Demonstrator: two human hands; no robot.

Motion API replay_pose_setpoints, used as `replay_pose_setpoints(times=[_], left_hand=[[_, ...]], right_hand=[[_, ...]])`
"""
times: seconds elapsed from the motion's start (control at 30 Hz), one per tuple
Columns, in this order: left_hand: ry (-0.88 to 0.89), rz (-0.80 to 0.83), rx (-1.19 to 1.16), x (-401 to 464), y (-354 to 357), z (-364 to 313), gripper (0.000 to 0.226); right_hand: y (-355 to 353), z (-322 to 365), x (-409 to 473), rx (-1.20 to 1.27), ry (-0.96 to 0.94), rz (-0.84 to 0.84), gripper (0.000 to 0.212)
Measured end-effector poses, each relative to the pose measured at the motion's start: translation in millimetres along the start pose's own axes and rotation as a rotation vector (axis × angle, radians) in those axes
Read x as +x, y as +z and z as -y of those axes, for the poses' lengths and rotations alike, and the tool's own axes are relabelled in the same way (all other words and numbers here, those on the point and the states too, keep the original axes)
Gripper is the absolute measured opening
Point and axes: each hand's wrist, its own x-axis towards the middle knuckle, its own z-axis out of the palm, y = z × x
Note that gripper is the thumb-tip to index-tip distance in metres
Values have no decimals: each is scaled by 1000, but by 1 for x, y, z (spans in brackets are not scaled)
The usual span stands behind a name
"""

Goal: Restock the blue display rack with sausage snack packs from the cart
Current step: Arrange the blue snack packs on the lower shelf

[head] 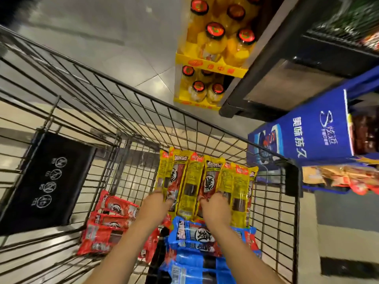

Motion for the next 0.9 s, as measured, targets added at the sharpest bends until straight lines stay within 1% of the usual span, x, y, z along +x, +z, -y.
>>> replay_pose_setpoints(times=[0.1,0.13,0.3,0.43,0.53,0.63,0.73,0.77,0.83,0.9], left_hand=[[-22,3,-132,6,5,2,55],[-35,5,-171,8,7,3,52],[-114,18,-320,14,12,6,47],[-147,14,-404,19,12,7,40],[-140,7,-465,21,13,8,29],[-117,-16,-493,19,12,9,34],[-103,-23,-553,19,12,10,29],[-102,-23,-575,19,13,10,31],[-111,-22,-612,20,14,10,36],[-109,-28,-625,17,14,8,36]], right_hand=[[11,6,5,-43,53,-55,49],[13,7,6,-61,64,-69,52],[19,11,10,-62,111,-111,52],[19,13,13,73,161,-122,50],[14,12,12,235,195,-111,49],[5,6,7,380,193,-106,48],[-7,-4,4,510,157,-100,46],[-11,-6,3,540,147,-96,47],[-18,-12,3,570,138,-71,53],[-21,-16,3,580,129,-47,59]])
